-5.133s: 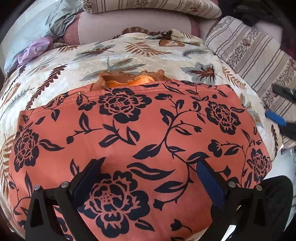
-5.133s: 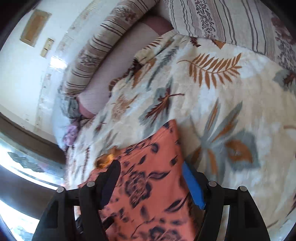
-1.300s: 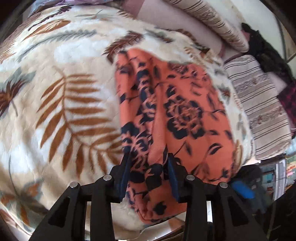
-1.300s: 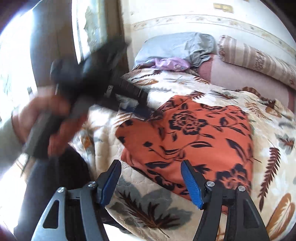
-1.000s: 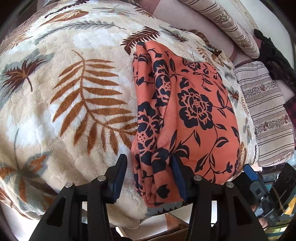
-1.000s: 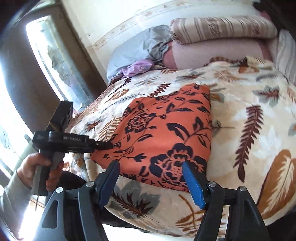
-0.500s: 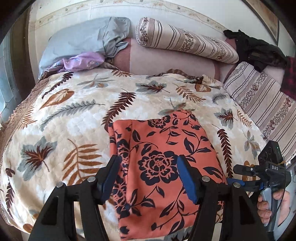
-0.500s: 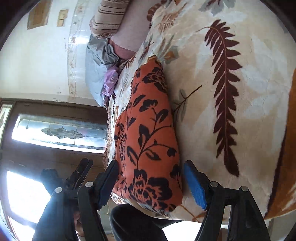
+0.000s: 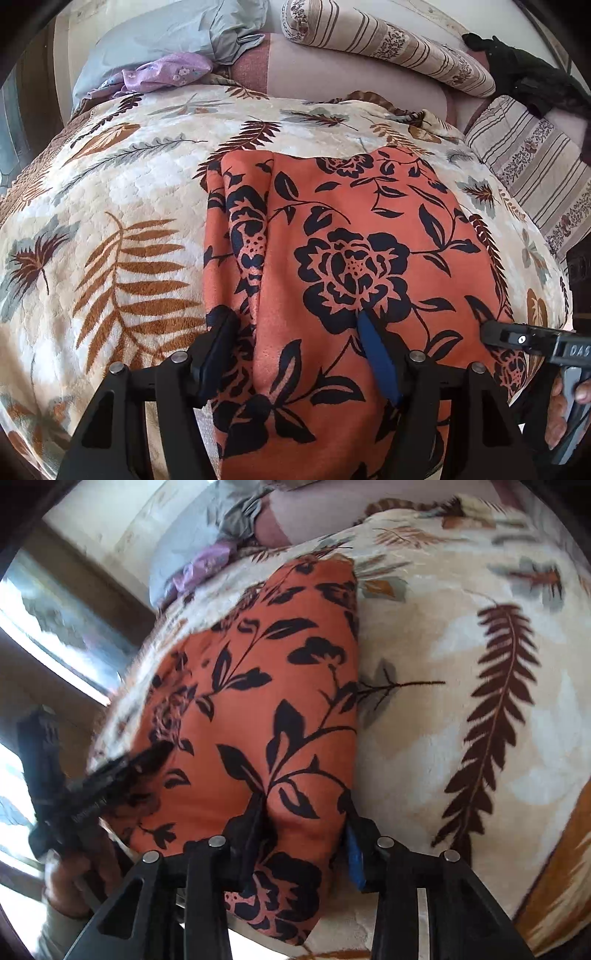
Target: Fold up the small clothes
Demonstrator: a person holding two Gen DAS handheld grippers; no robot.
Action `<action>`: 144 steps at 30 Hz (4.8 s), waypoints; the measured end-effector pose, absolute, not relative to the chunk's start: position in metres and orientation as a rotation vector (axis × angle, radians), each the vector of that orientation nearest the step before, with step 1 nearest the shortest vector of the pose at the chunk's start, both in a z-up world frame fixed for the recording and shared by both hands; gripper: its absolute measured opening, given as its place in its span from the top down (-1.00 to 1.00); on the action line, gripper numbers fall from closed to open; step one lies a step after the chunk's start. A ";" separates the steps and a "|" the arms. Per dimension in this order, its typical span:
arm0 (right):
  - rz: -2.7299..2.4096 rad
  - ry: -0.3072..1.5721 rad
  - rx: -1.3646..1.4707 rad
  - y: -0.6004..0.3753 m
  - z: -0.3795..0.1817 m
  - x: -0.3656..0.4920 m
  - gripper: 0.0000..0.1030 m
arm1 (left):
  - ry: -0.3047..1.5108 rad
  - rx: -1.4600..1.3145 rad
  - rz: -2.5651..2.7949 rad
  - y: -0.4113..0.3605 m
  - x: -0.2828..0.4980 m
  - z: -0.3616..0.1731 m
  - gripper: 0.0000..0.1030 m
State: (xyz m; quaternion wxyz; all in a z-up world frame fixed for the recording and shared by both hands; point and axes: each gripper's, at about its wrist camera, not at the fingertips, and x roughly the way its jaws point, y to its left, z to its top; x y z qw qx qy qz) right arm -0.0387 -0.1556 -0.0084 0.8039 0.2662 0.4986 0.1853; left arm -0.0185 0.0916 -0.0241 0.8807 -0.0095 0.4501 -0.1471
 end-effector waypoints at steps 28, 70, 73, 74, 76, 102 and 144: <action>0.347 1.094 0.935 -0.196 -0.008 0.058 -0.60 | 0.948 -0.045 -0.328 0.094 -0.012 -0.024 -0.38; 0.389 1.100 0.623 -0.159 0.004 -0.033 -0.44 | 1.094 -0.528 -0.403 0.170 -0.030 -0.027 -0.17; 0.387 1.064 0.658 -0.163 0.009 -0.024 -0.44 | 1.060 -0.600 -0.421 0.178 -0.020 -0.015 -0.47; 0.382 1.056 0.666 -0.165 0.009 -0.020 -0.45 | 1.046 -0.598 -0.417 0.178 -0.014 -0.010 -0.66; 0.377 1.061 0.684 -0.167 0.005 -0.008 -0.46 | 1.033 -0.570 -0.407 0.170 0.002 -0.007 -0.75; 0.312 1.024 0.500 -0.269 0.032 0.101 0.12 | 1.202 -0.217 -0.427 -0.010 0.117 -0.028 0.09; 0.355 1.017 0.678 -0.284 -0.016 0.090 -0.45 | 1.226 -0.454 -0.467 0.034 0.060 -0.037 0.67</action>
